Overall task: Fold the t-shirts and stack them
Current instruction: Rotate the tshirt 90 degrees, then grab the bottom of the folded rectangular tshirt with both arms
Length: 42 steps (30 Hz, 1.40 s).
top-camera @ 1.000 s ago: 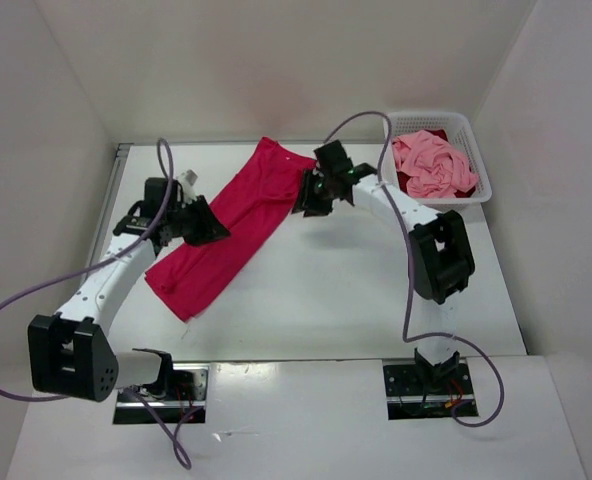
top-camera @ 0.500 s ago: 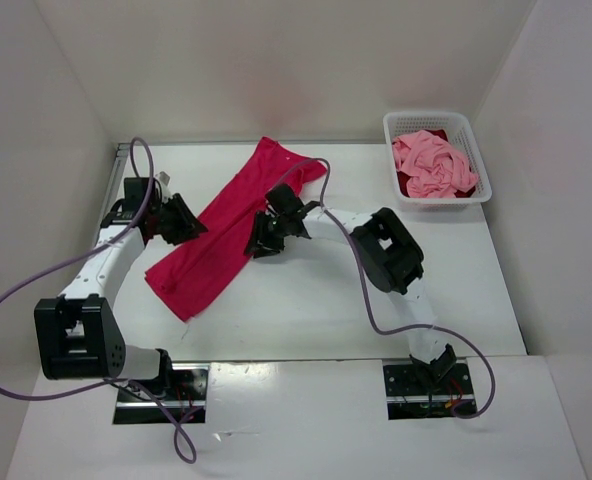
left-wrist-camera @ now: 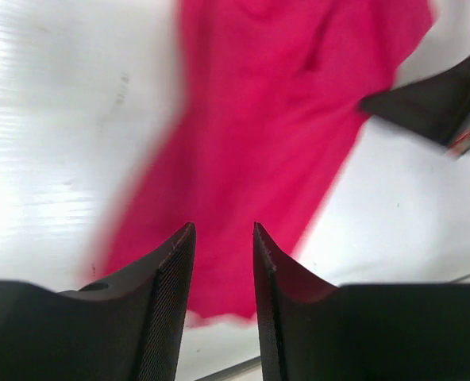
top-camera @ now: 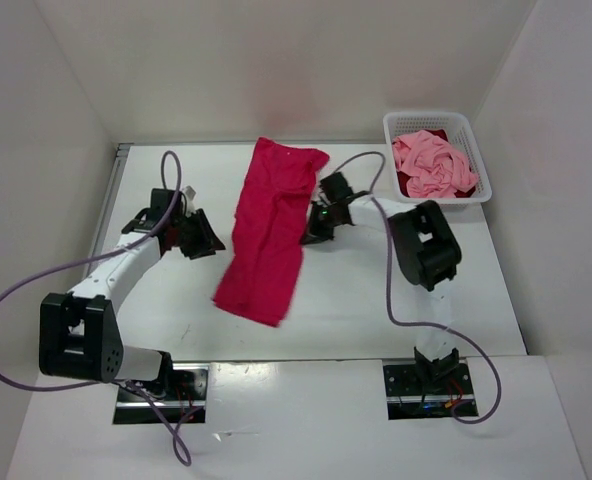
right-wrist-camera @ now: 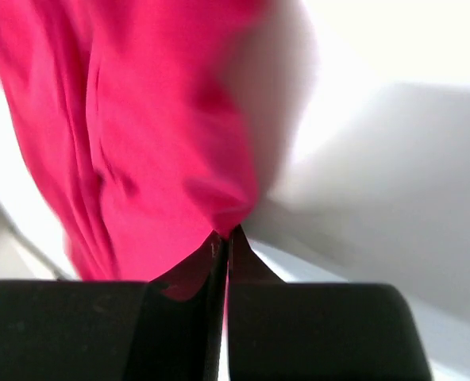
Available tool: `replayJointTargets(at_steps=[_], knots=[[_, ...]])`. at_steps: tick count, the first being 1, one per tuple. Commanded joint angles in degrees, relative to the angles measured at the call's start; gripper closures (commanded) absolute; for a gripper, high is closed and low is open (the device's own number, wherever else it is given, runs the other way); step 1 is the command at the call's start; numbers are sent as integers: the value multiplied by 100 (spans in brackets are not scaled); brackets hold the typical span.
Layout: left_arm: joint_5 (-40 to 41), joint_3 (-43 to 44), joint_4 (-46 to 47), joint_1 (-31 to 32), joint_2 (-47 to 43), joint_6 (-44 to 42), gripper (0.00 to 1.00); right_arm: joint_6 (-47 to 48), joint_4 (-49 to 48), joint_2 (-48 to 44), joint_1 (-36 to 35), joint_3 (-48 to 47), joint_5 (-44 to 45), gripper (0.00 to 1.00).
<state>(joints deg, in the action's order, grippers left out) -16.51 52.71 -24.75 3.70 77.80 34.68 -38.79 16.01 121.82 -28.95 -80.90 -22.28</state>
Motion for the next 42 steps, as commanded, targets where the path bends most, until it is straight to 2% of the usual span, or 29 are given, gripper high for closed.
replayJointTargets(at_steps=[1, 2, 6, 8, 11, 13, 15, 17, 19, 21, 26, 32, 37, 40, 42], knots=[[34, -85, 330, 436, 191, 109, 57, 1048, 736, -693, 784, 521, 364, 100], [34, -85, 331, 525, 192, 110, 57, 1048, 737, -816, 846, 627, 365, 100], [34, -85, 261, 1061, 437, 171, 55, 970, 886, -1213, 900, 768, 365, 56], [34, -322, 191, 1272, 438, 171, 55, 882, 817, -1536, 900, 1032, 365, 51], [-36, -743, 190, 1500, 236, 249, 55, 715, 877, -2011, 900, 1375, 645, 51], [-211, -867, 242, 1685, 165, 337, 60, 627, 877, -2302, 900, 1585, 821, 51], [-212, -867, 295, 2133, 296, 417, 61, 547, 1026, -2654, 838, 1656, 884, 56], [-212, -762, 400, 2658, 515, 548, 61, 486, 1097, -2795, 594, 1709, 831, 69], [-282, -579, 532, 2959, 735, 636, 56, 408, 1202, -2847, 356, 1849, 831, 77], [-282, -464, 655, 3266, 885, 698, 53, 293, 1203, -2909, 41, 2094, 831, 77], [-335, -243, 761, 3497, 1167, 751, 48, -58, 1124, -3129, -532, 2526, 769, 63], [-221, -7, 867, 3672, 1588, 804, 49, -340, 957, -3296, -717, 3027, 840, 61], [-221, 46, 920, 3672, 1844, 804, 60, -393, 957, -3348, -840, 3150, 699, 61], [-282, 47, 920, 3672, 1897, 804, 73, -445, 904, -3410, -840, 3204, 550, 64], [-282, -6, 920, 3672, 1897, 804, 78, -446, 904, -3559, -840, 3256, 463, 65]])
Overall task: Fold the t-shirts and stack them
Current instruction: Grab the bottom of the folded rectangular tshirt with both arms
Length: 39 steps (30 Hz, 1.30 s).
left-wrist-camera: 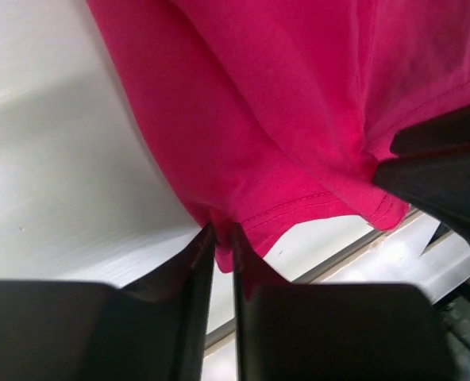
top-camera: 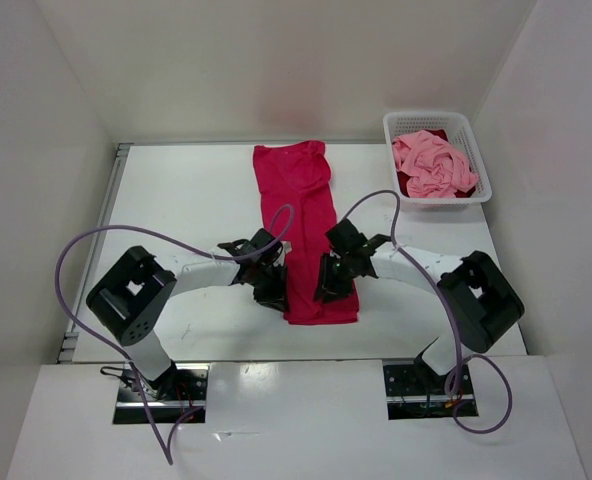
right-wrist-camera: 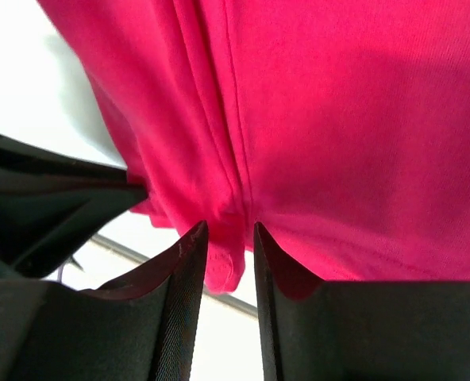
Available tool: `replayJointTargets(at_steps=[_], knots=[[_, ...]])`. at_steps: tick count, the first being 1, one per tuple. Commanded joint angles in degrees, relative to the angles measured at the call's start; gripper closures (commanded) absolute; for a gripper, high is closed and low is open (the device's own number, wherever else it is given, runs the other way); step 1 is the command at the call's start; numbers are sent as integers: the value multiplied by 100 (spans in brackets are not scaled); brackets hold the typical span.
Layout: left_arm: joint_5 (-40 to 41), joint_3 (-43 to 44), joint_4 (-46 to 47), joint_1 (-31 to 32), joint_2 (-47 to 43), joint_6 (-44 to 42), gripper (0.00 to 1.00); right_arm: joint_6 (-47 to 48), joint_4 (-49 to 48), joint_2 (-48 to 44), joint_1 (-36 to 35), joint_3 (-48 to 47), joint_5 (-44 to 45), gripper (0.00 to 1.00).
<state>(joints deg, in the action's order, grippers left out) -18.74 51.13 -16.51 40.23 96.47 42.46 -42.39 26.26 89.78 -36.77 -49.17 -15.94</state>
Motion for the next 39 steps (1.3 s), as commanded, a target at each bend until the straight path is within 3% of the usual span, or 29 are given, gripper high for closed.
replayJointTargets(at_steps=[1, 6, 9, 22, 23, 26, 29, 32, 35, 36, 37, 39], knots=[[-59, 151, 157, 20, 30, 26, 81, -85, -121, -356, -58, 83, -233, 65], [11, -15, 157, 20, -338, 87, 96, -85, -121, -469, -58, 302, -382, 69], [64, -217, 26, 20, -654, 148, 99, -147, -296, -592, -58, 364, -698, 72], [11, -903, -89, 20, -1683, 667, 97, -24, -569, -347, -58, 478, -1182, 68], [11, -956, -89, -41, -1745, 667, 97, -24, -639, -347, -58, 478, -1183, 77], [-50, -1202, 34, -155, -1903, 773, 96, -24, -693, -294, -58, 478, -1183, 89], [-51, -1334, 96, -208, -2062, 834, 94, -85, -763, -294, -58, 478, -1235, 96], [-51, -1474, 148, -208, -2185, 896, 93, -85, -685, -294, -58, 478, -1236, 97], [-51, -1597, 209, -208, -2299, 896, 89, -33, -631, -356, -58, 478, -1349, 83], [-51, -1667, 210, -208, -2351, 957, 88, -32, -631, -356, -128, 478, -1402, 66], [-51, -1668, 210, -261, -2352, 957, 85, -32, -631, -356, -128, 478, -1464, 58], [-51, -1729, 210, -261, -2352, 957, 83, -32, -693, -84, -260, 426, -1464, 55]])
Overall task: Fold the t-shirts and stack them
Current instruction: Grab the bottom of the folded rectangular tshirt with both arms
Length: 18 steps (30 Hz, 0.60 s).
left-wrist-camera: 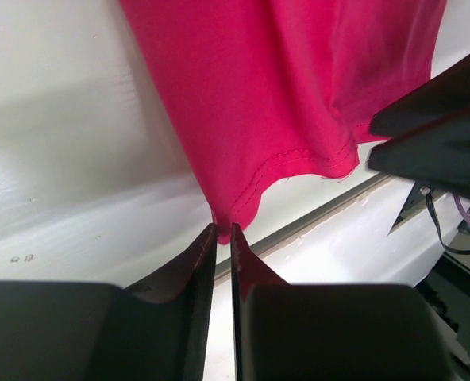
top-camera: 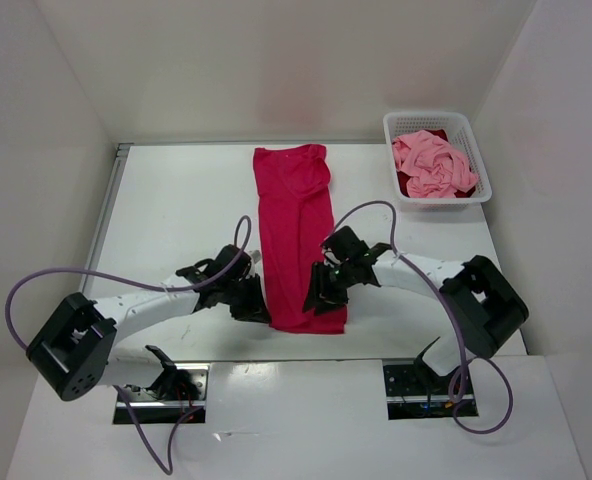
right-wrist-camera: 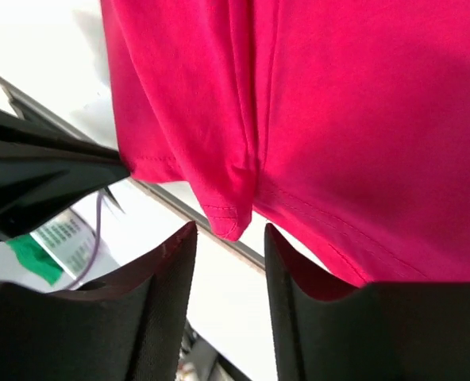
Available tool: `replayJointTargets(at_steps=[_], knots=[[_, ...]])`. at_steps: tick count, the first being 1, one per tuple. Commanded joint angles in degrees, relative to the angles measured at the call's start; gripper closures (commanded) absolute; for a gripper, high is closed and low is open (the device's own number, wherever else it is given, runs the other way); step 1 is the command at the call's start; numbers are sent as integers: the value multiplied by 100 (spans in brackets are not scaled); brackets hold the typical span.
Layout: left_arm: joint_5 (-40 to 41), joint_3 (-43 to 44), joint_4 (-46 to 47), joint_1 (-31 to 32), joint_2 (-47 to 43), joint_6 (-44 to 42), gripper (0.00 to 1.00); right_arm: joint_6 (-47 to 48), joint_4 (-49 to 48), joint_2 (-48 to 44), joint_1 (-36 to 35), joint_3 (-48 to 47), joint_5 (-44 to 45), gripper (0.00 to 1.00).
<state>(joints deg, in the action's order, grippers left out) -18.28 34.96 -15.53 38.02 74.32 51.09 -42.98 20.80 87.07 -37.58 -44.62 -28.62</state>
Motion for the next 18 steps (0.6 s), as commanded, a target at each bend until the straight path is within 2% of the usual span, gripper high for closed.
replayJointTargets(at_steps=[1, 4, 5, 6, 7, 11, 16, 18], knots=[[-44, -112, 112, -40, -138, 94, 81, 27, -198, 257, -266, -99, -257, 54], [-44, -112, 112, -93, -190, 94, 81, -35, -410, 433, -355, -99, -258, 52], [-44, -173, 112, -93, -190, 42, 79, -35, -410, 556, -355, -99, -319, 54], [-44, -174, 112, -93, -190, 41, 79, -35, -497, 557, -355, -99, -319, 58], [-44, -174, 112, -93, -190, 41, 79, -96, -550, 557, -355, -99, -319, 66], [-44, -226, 112, -145, -190, -20, 86, -96, -542, 618, -355, -81, -206, 88], [9, -226, 33, -207, -190, -73, 88, -44, 10, 311, -355, -275, 23, 89], [96, 27, -203, -207, -190, -248, 89, 18, 152, 197, -355, -275, 23, 89]])
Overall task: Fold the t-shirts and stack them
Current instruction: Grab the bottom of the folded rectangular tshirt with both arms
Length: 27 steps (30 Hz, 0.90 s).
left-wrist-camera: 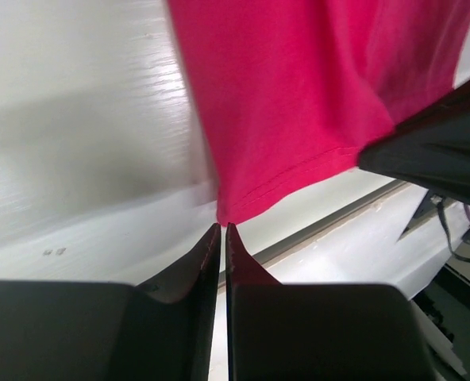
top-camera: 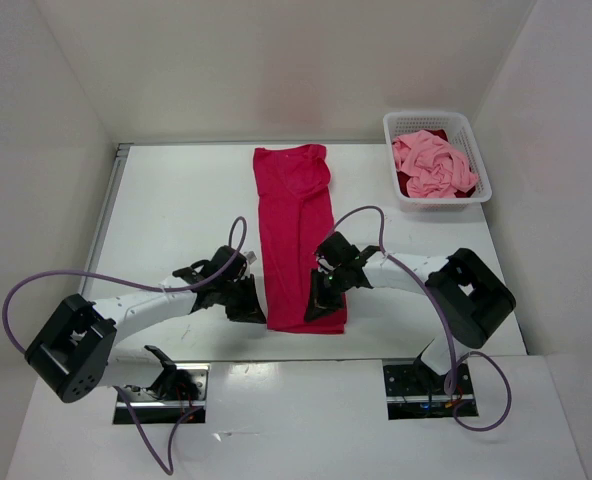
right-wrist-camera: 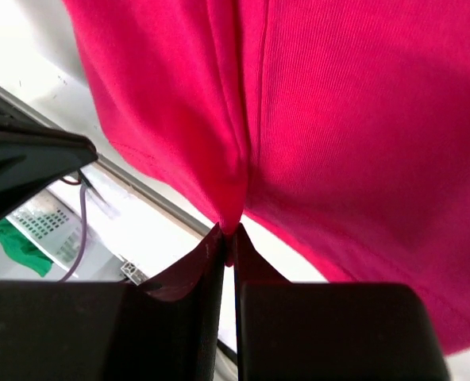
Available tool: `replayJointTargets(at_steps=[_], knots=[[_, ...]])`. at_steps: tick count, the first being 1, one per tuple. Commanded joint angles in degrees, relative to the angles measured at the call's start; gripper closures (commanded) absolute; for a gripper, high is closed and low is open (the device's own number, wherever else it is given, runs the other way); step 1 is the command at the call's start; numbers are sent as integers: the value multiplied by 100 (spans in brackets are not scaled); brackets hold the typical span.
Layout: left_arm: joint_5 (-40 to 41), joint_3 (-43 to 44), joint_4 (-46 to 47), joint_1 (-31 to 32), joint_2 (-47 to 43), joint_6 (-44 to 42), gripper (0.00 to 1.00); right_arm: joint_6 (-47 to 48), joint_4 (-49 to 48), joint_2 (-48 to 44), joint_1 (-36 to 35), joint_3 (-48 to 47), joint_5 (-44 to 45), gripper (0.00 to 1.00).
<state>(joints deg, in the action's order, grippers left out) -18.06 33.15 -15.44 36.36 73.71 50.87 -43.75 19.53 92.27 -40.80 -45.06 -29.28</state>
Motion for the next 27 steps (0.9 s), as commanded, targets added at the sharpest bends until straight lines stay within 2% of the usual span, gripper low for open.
replayJointTargets(at_steps=[1, 3, 6, 7, 8, 12, 15, 16, 17, 19, 24, 27], knots=[[136, 323, -309, -41, -129, -288, 89, 94, 279, -324, -34, -231, 89, 89], [442, 709, -643, -41, -129, -507, 89, 94, 201, -219, -34, 48, 89, 86], [576, 1193, -864, -41, 98, -693, 89, 94, 69, 89, -86, 120, -122, 66], [515, 1290, -864, -41, 186, -754, 88, 147, 164, 89, -86, 59, -122, 55], [367, 1491, -864, -41, 274, -754, 88, 147, 226, 89, -86, -63, 17, 51], [-12, 1835, -513, -41, 784, -754, 86, 209, 718, -436, -86, -477, 325, 49], [-381, 2012, -101, -41, 1179, -754, 85, 156, 930, -700, -34, -644, 510, 63], [-478, 2099, -21, -41, 1285, -754, 85, 156, 930, -771, -34, -645, 511, 69], [-627, 2099, 162, -41, 1460, -754, 85, 17, 930, -841, 45, -549, 563, 80], [-759, 2099, 452, -41, 1732, -754, 85, -72, 930, -1026, 125, -364, 624, 90], [-813, 1942, 525, -41, 2646, -807, 84, -336, 737, -1509, 492, 146, 933, 93], [-725, 1766, 472, -41, 2832, -929, 84, -494, 657, -1747, 747, 427, 1081, 93]])
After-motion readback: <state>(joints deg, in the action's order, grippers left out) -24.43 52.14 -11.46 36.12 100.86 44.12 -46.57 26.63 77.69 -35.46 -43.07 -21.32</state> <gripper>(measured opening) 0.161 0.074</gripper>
